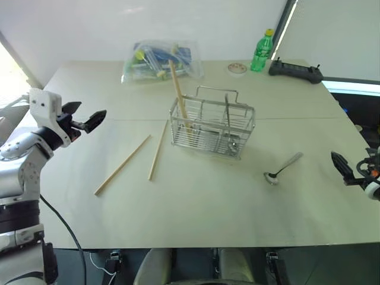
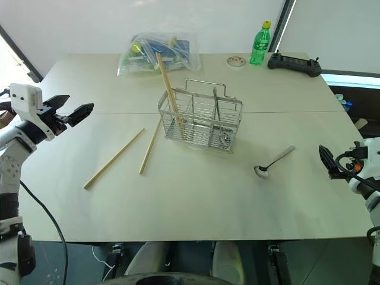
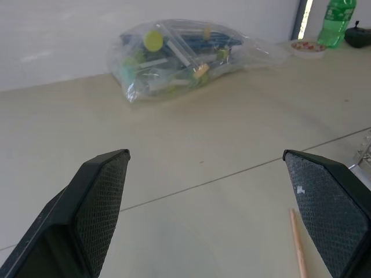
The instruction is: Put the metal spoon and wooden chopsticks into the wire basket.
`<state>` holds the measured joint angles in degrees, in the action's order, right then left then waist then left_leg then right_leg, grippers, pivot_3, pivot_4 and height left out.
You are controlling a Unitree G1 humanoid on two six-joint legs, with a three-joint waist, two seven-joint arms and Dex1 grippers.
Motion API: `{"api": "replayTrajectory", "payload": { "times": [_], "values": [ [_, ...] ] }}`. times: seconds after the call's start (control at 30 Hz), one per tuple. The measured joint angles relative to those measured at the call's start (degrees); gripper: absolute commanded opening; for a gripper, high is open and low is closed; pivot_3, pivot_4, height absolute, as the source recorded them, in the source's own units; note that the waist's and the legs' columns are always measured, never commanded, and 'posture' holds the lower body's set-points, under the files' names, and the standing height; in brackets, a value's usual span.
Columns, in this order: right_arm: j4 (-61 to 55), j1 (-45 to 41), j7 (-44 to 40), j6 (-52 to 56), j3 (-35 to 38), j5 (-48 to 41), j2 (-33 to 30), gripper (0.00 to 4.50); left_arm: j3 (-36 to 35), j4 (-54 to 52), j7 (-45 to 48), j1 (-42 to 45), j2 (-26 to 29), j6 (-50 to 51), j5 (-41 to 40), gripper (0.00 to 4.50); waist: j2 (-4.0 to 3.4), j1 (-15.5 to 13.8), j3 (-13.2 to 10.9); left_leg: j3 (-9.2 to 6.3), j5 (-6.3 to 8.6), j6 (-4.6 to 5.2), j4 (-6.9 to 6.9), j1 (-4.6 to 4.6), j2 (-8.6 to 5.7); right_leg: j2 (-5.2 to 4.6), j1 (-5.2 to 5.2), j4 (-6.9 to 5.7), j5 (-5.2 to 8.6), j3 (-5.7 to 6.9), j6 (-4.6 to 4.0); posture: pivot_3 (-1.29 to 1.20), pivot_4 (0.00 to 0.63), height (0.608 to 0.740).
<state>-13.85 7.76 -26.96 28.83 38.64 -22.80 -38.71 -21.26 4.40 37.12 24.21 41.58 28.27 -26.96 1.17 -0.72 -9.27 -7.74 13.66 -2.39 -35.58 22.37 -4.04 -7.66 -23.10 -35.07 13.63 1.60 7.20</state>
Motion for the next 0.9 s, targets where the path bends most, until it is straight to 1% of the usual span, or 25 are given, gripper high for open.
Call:
{"api": "replayTrajectory", "payload": {
  "times": [0.23, 0.63, 0.9],
  "values": [
    [0.5, -1.8, -0.1, -0.3, -1.0, 0.0, -0.1, 4.50, 0.1, -1.1, 0.2, 0.0, -0.1, 1.0, -0.7, 4.48, 0.00, 0.1, 0.0, 0.01, 0.00, 0.00, 0.00, 0.00, 0.01, 0.01, -0.01, 0.00, 0.00, 0.01, 0.00, 0.00, 0.150, 0.690],
    [1.8, -1.8, -0.7, -1.7, -2.2, 1.2, -0.3, 4.50, 0.4, -0.9, 2.0, 0.0, 0.0, 1.2, -0.3, 4.48, 0.00, 0.0, 0.0, 0.01, 0.00, 0.00, 0.00, 0.01, 0.00, 0.01, 0.00, 0.02, 0.00, 0.01, 0.00, 0.00, 0.150, 0.690],
    [3.0, -3.2, -1.6, -2.4, -2.4, 1.9, -1.6, 4.50, 2.4, -0.6, 2.7, 0.4, 0.0, 1.1, 0.2, 4.48, 0.00, 0.0, 0.0, 0.01, 0.00, 0.00, 0.01, 0.00, 0.00, 0.01, 0.00, 0.02, 0.00, 0.01, 0.00, 0.00, 0.150, 0.690]
  ]
}}
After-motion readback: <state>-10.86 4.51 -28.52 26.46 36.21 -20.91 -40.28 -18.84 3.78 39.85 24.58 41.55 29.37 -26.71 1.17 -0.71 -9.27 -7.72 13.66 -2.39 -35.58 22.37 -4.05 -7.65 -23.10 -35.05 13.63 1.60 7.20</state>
